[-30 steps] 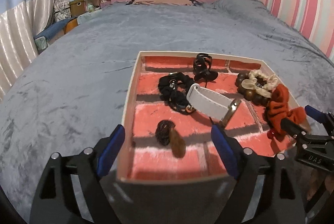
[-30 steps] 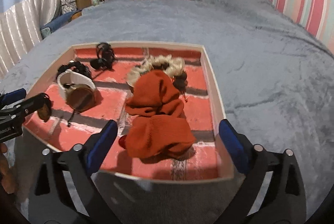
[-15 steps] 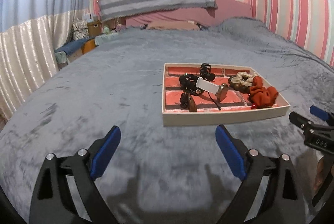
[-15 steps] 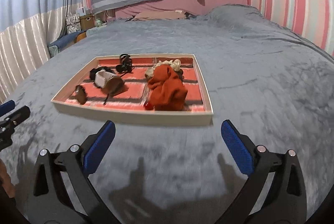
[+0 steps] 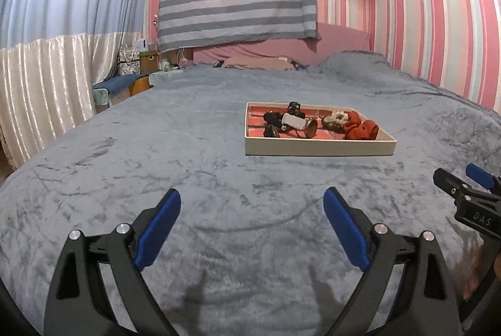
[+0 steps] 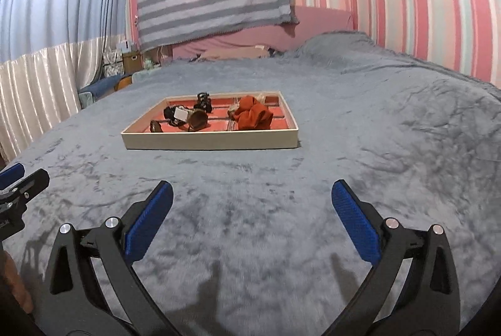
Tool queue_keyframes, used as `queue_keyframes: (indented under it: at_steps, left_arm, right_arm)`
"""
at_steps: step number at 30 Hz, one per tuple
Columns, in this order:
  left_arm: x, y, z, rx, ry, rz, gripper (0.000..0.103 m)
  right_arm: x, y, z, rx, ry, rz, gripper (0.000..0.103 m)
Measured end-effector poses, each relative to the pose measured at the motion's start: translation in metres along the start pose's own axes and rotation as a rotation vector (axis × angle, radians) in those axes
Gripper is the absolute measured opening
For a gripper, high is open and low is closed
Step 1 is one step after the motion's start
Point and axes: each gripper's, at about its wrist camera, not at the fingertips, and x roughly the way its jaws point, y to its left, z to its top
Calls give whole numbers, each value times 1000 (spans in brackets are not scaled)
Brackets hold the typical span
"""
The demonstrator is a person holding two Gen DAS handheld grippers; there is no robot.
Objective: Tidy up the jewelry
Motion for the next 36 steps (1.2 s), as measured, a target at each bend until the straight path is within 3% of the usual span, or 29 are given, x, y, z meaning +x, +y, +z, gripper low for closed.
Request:
queue_keyframes:
  at_steps: [7,36]
  left_arm:
    - [-10,-1,0,12,-49,16,91]
    - [-10,-3,-6,30,-102,60,91]
  right_arm:
    - [-17,2,-6,-15,-29,-13,99]
    - [-32,3,-8,-16,-82,-29,99]
